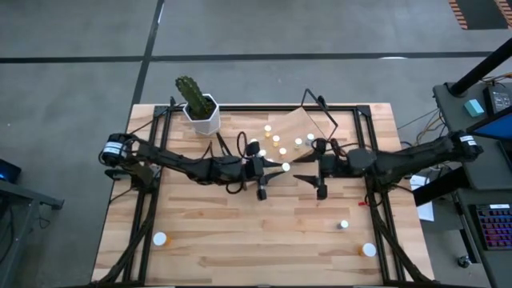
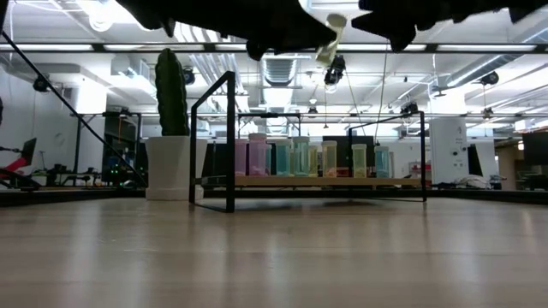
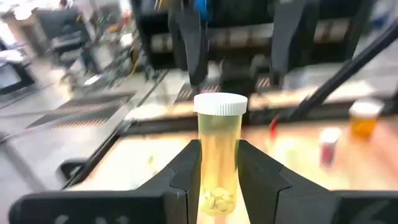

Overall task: Pick and place medicine bottles onto shelf by color
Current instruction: Put the yellow pill bottle on the shelf aligned with the other yellow pill bottle

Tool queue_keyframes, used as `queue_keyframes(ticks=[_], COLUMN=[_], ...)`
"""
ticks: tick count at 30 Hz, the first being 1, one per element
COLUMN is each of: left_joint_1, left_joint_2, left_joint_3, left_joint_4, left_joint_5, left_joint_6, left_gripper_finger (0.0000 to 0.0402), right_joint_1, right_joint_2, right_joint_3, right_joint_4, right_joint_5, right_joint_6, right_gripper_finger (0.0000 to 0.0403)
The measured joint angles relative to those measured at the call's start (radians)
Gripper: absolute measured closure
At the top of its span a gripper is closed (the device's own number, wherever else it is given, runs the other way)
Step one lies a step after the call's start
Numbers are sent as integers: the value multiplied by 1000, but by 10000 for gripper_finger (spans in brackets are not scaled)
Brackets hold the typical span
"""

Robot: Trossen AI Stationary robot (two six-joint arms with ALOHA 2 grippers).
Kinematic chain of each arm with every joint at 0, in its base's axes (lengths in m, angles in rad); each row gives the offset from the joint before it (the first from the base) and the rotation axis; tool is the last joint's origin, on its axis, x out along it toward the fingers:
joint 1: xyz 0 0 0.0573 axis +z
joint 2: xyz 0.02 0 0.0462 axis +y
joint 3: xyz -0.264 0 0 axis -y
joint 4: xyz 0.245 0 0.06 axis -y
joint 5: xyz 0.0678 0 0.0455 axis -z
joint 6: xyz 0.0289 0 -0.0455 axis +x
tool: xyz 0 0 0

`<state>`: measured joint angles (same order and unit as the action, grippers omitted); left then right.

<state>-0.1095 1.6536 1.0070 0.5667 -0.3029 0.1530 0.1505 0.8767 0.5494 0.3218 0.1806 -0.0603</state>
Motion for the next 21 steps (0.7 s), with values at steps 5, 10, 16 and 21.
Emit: queue_keyframes(ticks=[5, 10, 16, 21], left_joint_1=[-4, -7, -10, -11], left_joint_2=[-1, -1, -1, -1], left_joint_3=[1, 2, 2, 2], left_joint_4=[-4, -6, 8, 8], left_joint_5=[-43, -43, -43, -43], left_joint_6=[34, 35, 37, 37], left_gripper_finger=[331, 331, 331, 331], right_joint_1=[0, 0, 0, 0], right_joint_2=[32, 83, 148, 160], right_joint_3=[140, 197, 208, 211], right_joint_4=[-205, -220, -212, -196], right_joint_5=[5, 40, 85, 102], right_joint_6=[-5, -33, -45, -48], right_gripper_finger=[184, 184, 184, 199])
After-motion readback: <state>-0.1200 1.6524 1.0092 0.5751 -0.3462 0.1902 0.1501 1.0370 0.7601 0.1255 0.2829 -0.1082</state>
